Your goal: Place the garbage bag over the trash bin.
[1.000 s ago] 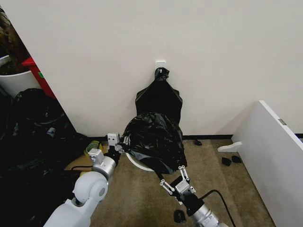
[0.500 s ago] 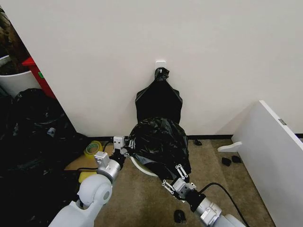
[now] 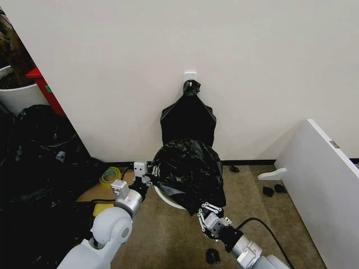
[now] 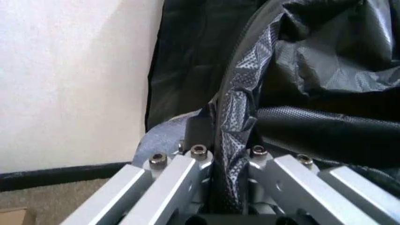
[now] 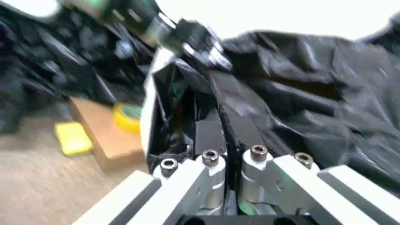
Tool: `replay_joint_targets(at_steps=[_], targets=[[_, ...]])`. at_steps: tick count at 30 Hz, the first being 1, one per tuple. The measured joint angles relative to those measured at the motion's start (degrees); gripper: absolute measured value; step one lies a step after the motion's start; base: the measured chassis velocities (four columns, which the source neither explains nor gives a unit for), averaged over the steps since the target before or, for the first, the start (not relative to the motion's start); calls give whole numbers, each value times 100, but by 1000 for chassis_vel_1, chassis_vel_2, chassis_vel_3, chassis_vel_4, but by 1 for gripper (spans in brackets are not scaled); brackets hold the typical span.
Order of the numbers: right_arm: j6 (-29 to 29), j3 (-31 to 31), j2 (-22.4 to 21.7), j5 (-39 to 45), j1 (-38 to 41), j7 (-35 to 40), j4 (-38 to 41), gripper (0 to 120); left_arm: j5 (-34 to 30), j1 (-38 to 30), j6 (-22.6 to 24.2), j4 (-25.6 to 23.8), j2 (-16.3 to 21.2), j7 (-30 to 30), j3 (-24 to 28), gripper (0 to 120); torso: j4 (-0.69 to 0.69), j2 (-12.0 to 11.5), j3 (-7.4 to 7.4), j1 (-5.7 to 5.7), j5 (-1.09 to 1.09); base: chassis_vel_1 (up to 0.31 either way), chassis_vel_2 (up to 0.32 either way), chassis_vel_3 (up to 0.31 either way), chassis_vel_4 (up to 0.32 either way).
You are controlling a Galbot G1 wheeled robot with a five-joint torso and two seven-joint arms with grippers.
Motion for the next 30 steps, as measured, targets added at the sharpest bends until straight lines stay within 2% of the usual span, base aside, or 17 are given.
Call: replay_joint_targets(at_steps=[5, 14, 20, 23, 26, 28, 30], targets=[[581, -8, 146, 76, 1, -688, -242, 0, -165, 25, 38, -84, -34, -84, 0, 1, 0, 0, 0, 0, 0, 0, 0, 0, 0], [1199, 50, 281, -138, 57, -1038, -592, 0, -369, -17, 116, -142, -66, -186, -3, 1, 0, 0, 0, 0, 0, 0, 0, 0, 0], [1301, 47, 290, -136, 58, -1057, -605, 0, -370, -35, 120, -84, -65, -187, 3, 1, 0, 0, 0, 0, 0, 0, 0, 0, 0], [1297, 48, 294, -132, 77, -1041, -610, 11, -366, -41, 121, -66, -87, -187, 18, 1, 0, 0, 0, 0, 0, 0, 0, 0, 0], [1292, 59, 301, -136, 87, -1041, -623, 17, -364, -43, 122, -61, -90, -187, 20, 1, 0, 0, 0, 0, 0, 0, 0, 0, 0], [1292, 60, 304, -136, 90, -1048, -630, 17, -364, -45, 122, -60, -90, -187, 20, 1, 0, 0, 0, 0, 0, 0, 0, 0, 0], [1295, 65, 327, -134, 107, -1122, -640, 8, -366, -49, 124, -60, -92, -190, 18, 1, 0, 0, 0, 0, 0, 0, 0, 0, 0]])
